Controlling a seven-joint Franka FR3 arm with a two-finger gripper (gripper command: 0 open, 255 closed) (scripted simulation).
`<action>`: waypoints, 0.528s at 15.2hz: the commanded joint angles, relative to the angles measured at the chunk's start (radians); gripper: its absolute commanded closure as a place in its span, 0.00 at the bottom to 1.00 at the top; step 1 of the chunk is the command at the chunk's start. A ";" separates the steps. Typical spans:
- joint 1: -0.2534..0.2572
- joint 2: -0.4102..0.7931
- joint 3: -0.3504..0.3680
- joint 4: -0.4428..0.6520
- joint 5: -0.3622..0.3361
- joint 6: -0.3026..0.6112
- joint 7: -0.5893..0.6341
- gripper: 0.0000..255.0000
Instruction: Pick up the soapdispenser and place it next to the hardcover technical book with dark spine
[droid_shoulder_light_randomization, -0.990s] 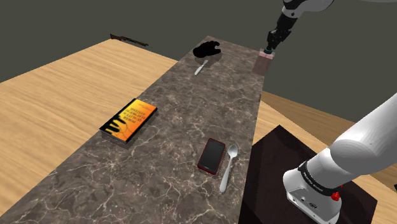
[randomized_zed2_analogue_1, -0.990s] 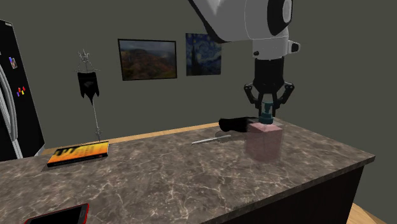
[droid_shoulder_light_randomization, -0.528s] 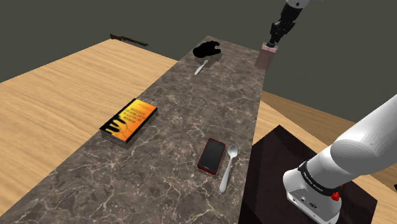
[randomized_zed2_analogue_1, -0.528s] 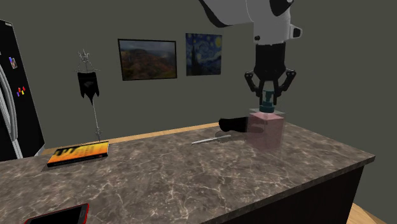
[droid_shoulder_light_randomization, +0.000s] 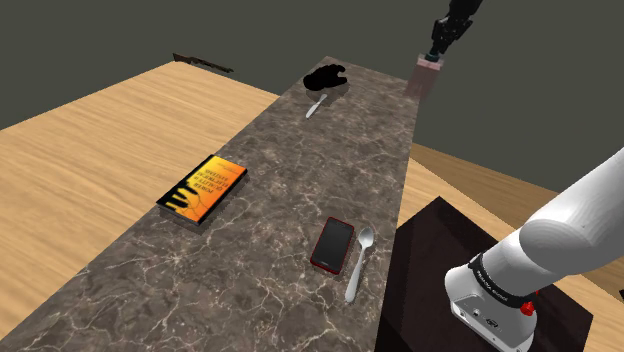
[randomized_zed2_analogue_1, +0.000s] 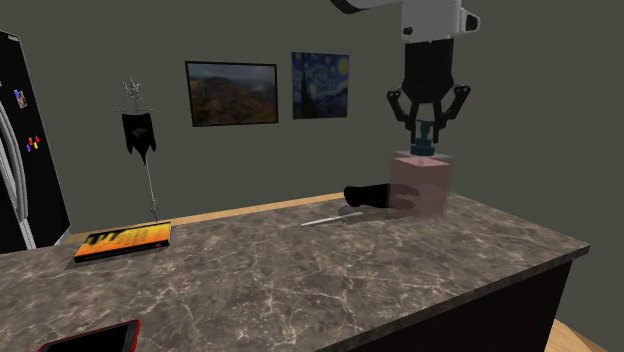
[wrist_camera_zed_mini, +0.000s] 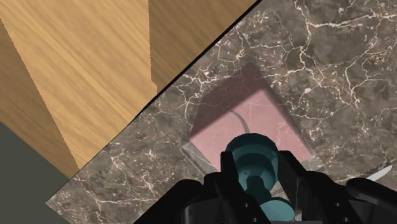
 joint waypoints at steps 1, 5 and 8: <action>0.000 0.000 0.000 0.026 0.000 -0.026 0.000 1.00; -0.001 0.008 0.000 0.089 0.003 -0.082 -0.003 1.00; -0.002 0.016 -0.001 0.140 0.006 -0.125 -0.006 1.00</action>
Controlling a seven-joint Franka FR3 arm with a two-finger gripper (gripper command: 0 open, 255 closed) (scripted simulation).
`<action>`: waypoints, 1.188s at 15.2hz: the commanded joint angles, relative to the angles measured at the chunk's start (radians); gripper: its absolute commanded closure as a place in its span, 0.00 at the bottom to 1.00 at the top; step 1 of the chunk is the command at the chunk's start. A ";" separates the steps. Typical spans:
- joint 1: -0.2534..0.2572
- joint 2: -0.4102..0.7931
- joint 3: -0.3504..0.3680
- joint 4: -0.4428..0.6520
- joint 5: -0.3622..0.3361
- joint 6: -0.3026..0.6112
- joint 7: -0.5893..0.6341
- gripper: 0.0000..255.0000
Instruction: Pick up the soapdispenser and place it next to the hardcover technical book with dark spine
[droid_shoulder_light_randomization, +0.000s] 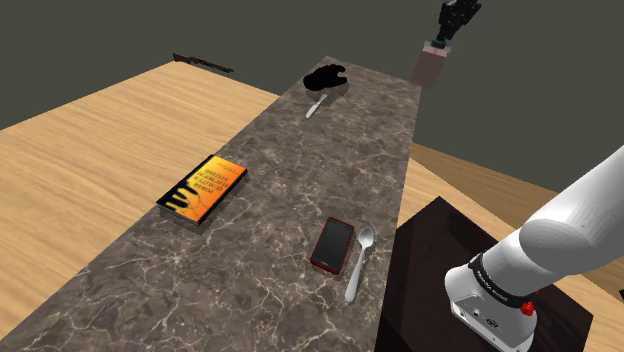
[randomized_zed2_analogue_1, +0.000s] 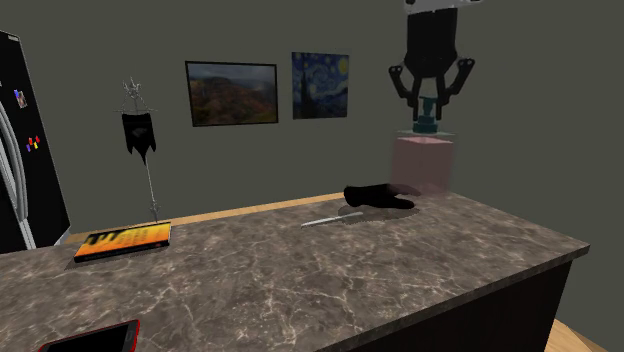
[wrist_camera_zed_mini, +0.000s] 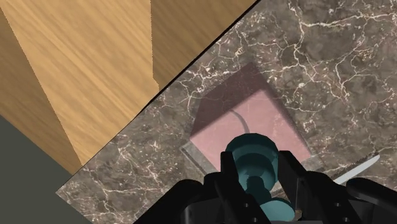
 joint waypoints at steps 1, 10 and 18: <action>0.000 0.005 0.000 0.032 0.002 -0.027 -0.001 1.00; 0.038 -0.050 0.032 0.042 -0.025 -0.092 0.068 1.00; 0.125 -0.209 0.142 -0.134 -0.079 -0.083 0.269 1.00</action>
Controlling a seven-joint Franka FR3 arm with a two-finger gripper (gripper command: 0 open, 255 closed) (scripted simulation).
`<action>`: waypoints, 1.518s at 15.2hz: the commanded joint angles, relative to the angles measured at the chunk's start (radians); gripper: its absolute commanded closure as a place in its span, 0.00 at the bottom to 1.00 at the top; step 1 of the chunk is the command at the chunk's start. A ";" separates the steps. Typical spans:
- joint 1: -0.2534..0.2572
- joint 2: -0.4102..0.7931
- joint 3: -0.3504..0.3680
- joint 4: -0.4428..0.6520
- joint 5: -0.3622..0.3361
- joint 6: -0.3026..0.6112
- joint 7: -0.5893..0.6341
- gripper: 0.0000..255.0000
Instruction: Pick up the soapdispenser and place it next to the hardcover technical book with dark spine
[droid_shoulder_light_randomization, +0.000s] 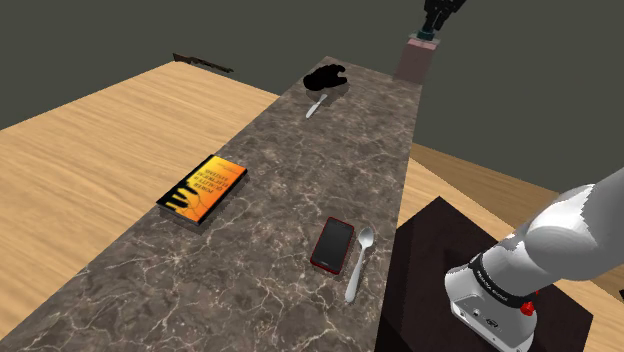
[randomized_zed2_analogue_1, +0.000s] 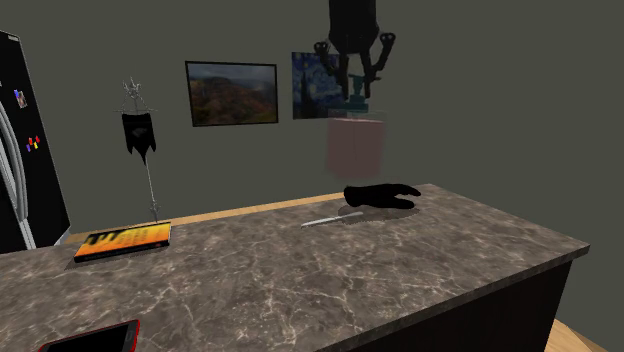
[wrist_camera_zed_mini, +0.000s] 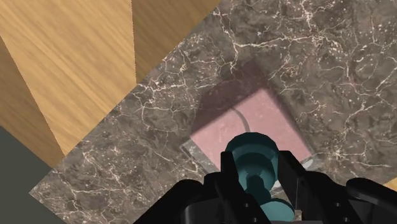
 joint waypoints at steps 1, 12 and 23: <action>0.019 -0.033 0.029 -0.034 -0.008 -0.003 0.050 1.00; 0.118 -0.125 0.201 -0.124 -0.010 -0.030 0.319 1.00; 0.214 -0.087 0.382 -0.071 0.002 -0.073 0.591 1.00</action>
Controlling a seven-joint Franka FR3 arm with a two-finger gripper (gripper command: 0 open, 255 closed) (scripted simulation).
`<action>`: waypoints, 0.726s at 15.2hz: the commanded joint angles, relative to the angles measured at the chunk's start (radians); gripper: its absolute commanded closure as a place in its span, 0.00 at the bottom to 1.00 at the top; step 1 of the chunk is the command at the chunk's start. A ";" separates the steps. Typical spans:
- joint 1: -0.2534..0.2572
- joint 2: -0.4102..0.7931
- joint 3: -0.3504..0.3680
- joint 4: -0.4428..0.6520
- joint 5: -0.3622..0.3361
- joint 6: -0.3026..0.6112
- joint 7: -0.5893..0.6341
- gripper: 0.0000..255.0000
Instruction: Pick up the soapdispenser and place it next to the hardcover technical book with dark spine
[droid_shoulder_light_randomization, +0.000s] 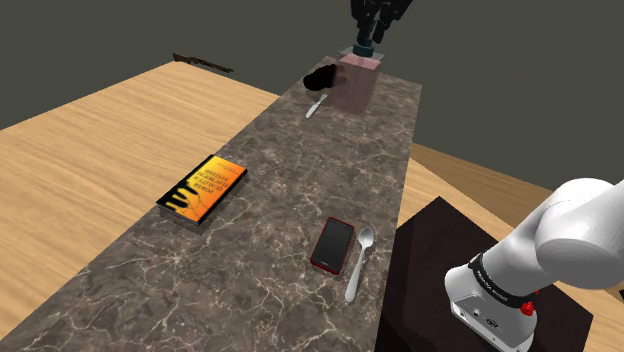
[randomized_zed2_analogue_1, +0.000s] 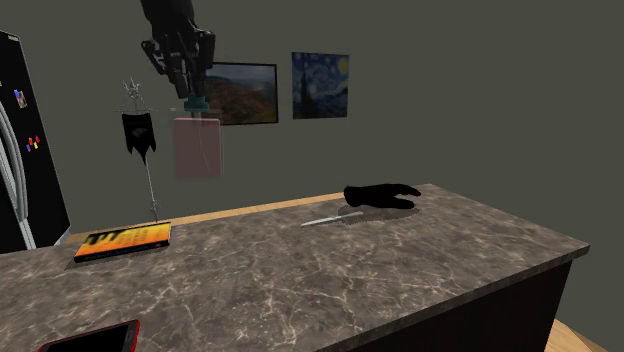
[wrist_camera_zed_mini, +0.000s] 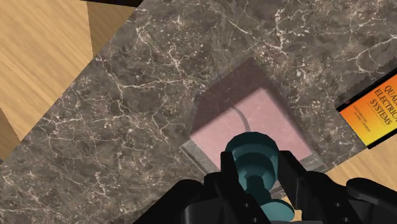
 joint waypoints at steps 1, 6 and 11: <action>0.020 0.017 0.037 0.020 0.000 -0.009 0.058 1.00; 0.066 0.085 0.120 0.098 -0.012 -0.036 0.187 1.00; 0.120 0.185 0.202 0.212 -0.046 -0.073 0.320 1.00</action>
